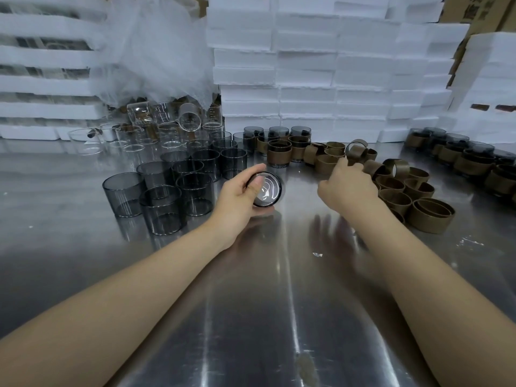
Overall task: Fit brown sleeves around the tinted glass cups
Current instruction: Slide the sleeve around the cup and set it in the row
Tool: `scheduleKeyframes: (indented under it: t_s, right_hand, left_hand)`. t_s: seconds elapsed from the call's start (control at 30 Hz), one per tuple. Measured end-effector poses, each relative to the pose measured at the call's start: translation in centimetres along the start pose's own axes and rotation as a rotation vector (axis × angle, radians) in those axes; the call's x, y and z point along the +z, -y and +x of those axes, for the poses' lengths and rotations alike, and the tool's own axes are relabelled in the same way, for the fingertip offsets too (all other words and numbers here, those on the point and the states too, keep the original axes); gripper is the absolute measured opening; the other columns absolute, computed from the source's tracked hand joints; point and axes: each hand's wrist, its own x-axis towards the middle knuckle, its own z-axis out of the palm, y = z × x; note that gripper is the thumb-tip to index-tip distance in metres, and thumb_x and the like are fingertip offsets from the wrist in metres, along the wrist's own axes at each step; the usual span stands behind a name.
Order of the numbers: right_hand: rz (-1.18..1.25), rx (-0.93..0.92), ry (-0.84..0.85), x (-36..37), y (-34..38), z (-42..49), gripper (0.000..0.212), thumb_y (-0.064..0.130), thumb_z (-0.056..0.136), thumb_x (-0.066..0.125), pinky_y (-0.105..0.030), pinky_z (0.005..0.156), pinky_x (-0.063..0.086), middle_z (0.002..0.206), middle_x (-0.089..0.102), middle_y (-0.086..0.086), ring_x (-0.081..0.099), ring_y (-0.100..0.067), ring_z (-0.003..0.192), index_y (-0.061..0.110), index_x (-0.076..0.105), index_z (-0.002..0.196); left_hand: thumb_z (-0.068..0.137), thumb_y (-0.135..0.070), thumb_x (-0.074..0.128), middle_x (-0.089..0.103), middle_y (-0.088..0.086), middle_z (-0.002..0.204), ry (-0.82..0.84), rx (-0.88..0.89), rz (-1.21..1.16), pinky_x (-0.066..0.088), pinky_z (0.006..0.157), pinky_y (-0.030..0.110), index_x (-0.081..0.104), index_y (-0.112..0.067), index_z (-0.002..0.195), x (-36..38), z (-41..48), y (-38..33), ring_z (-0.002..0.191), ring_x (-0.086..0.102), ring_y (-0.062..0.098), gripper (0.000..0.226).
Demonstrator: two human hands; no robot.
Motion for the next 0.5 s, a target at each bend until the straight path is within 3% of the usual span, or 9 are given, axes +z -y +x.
scheduleKeyframes:
  t_s: [0.1,0.3,0.4,0.5]
  right_hand:
    - [0.005,-0.004,0.026,0.0,-0.3,0.3,0.043,0.022,0.093,0.045,-0.038,0.077,0.036,0.129,0.049,-0.023,0.051,-0.043,0.116,0.001,0.037,0.13]
    - [-0.021,-0.105,0.017,0.5,0.8,-0.5,0.035,0.017,0.09,0.045,-0.036,0.075,0.034,0.125,0.054,-0.019,0.053,-0.04,0.113,0.007,0.047,0.124]
    - [-0.004,-0.15,0.002,0.6,1.0,-0.7,0.038,0.015,0.086,0.047,-0.035,0.076,0.034,0.122,0.057,-0.015,0.055,-0.038,0.111,0.016,0.054,0.124]
    - [0.062,-0.15,-0.067,0.6,1.1,-0.7,0.03,0.013,0.085,0.048,-0.035,0.073,0.037,0.116,0.057,-0.013,0.056,-0.036,0.105,0.012,0.058,0.113]
  left_hand:
    - [0.102,-0.013,0.048,0.058,0.001,0.123,0.007,0.004,0.017,0.06,0.079,0.046,0.057,-0.011,0.132,-0.1,0.1,0.1,0.103,0.058,0.007,0.031]
    - [0.099,-0.012,0.054,0.062,0.002,0.12,-0.023,-0.005,0.011,0.061,0.078,0.044,0.061,-0.019,0.126,-0.2,0.3,0.3,0.093,0.065,0.01,0.029]
    - [0.099,-0.012,0.054,0.063,-0.004,0.115,-0.025,0.001,0.021,0.061,0.077,0.043,0.061,-0.021,0.123,-0.2,0.3,0.3,0.095,0.064,0.011,0.027]
    - [0.101,-0.01,0.051,0.062,-0.004,0.115,-0.008,-0.011,0.046,0.06,0.081,0.044,0.06,-0.023,0.123,0.0,0.2,0.2,0.104,0.063,0.018,0.027]
